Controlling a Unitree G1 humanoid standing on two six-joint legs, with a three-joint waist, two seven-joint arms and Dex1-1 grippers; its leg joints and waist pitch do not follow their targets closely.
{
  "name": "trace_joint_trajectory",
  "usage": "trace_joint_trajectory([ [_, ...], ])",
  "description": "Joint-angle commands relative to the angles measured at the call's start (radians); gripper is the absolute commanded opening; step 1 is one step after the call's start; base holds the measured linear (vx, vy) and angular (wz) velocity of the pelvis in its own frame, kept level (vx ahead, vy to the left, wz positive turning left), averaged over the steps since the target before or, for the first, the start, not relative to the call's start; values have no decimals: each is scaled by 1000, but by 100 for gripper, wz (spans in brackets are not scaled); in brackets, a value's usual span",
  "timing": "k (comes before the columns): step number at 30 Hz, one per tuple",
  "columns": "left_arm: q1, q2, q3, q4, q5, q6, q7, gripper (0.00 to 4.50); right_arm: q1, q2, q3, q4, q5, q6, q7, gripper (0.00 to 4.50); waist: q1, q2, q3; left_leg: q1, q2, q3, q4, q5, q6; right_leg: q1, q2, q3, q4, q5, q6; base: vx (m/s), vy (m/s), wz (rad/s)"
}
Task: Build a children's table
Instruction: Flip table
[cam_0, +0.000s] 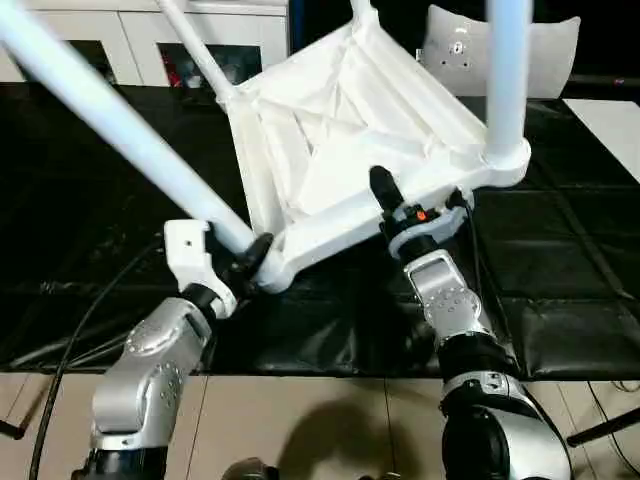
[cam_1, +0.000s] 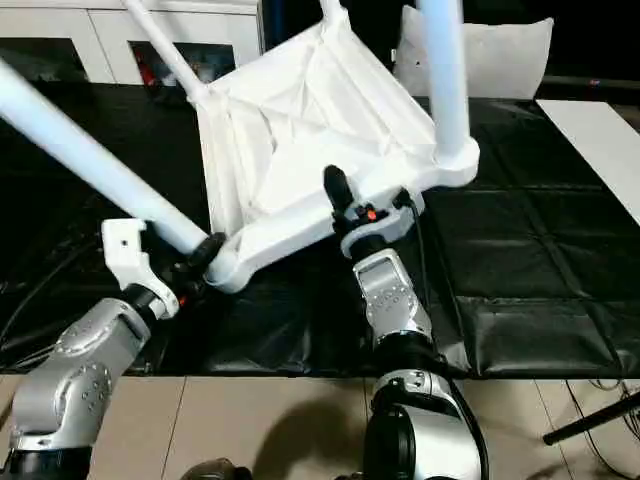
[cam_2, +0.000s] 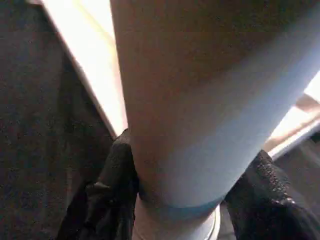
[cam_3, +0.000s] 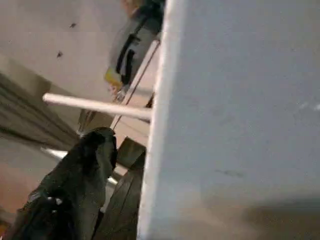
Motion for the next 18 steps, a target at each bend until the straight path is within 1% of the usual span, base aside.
trace_joint_trajectory([
  [1,11,-9,-117,20,9,40,-63,201,-98,40,46,-60,30,18,47,355,-1,-1,-76,21,98,-42,-59,91,136,60,-128,74,-42,89,-201,0,0,0],
  [2,15,2,-135,18,24,26,-76,201,-95,39,47,-65,33,30,51,343,-3,0,-75,23,97,-42,-59,87,132,58,-126,74,-43,80,-199,0,0,0],
  [5,21,13,-150,18,40,16,-83,201,-91,36,53,-67,26,44,64,327,-5,-2,-76,23,97,-41,-58,87,125,60,-126,74,-41,77,-201,0,0,0],
  [6,22,15,-153,21,45,13,-83,201,-90,36,55,-66,23,46,69,316,-5,-1,-76,23,97,-41,-58,87,124,59,-126,75,-41,78,-203,0,0,0],
  [7,24,17,-156,25,51,6,-84,201,-88,36,57,-69,24,55,75,305,-6,-3,-76,23,96,-40,-57,86,125,59,-126,75,-41,80,-204,0,0,0],
  [8,25,18,-156,27,54,3,-85,201,-88,37,57,-69,24,59,77,294,-5,-3,-76,22,96,-41,-57,87,124,60,-126,75,-39,81,-205,0,0,0],
  [9,25,18,-156,27,54,3,-85,201,-88,37,57,-69,24,59,77,294,-6,-2,-76,22,96,-41,-57,86,124,59,-126,75,-40,80,-206,0,0,0],
  [10,26,20,-155,27,56,-1,-86,201,-86,37,57,-73,30,73,86,288,-6,-6,-76,22,96,-40,-57,86,123,60,-126,75,-39,82,-207,0,0,0],
  [12,27,20,-152,30,59,-4,-84,201,-84,38,56,-77,35,83,89,261,-6,-6,-74,21,95,-40,-57,74,120,60,-127,75,-41,65,-207,0,0,0],
  [15,29,22,-146,36,66,-14,-84,201,-77,40,55,-89,46,109,95,250,-7,-6,-74,21,95,-41,-57,76,118,61,-126,75,-40,63,-205,0,0,0],
  [16,30,23,-145,37,67,-17,-85,201,-76,40,55,-91,47,112,95,231,-8,-5,-74,22,95,-40,-57,75,117,60,-126,75,-40,61,-205,0,0,0],
  [17,31,23,-144,39,68,-19,-85,201,-74,40,54,-93,47,113,95,231,-9,-5,-74,22,95,-41,-57,74,115,59,-124,75,-40,58,-205,0,0,0],
  [18,32,24,-144,40,68,-22,-85,201,-73,39,55,-95,47,114,95,218,-9,-5,-74,21,95,-40,-56,73,113,60,-126,75,-40,58,-206,0,0,0],
])
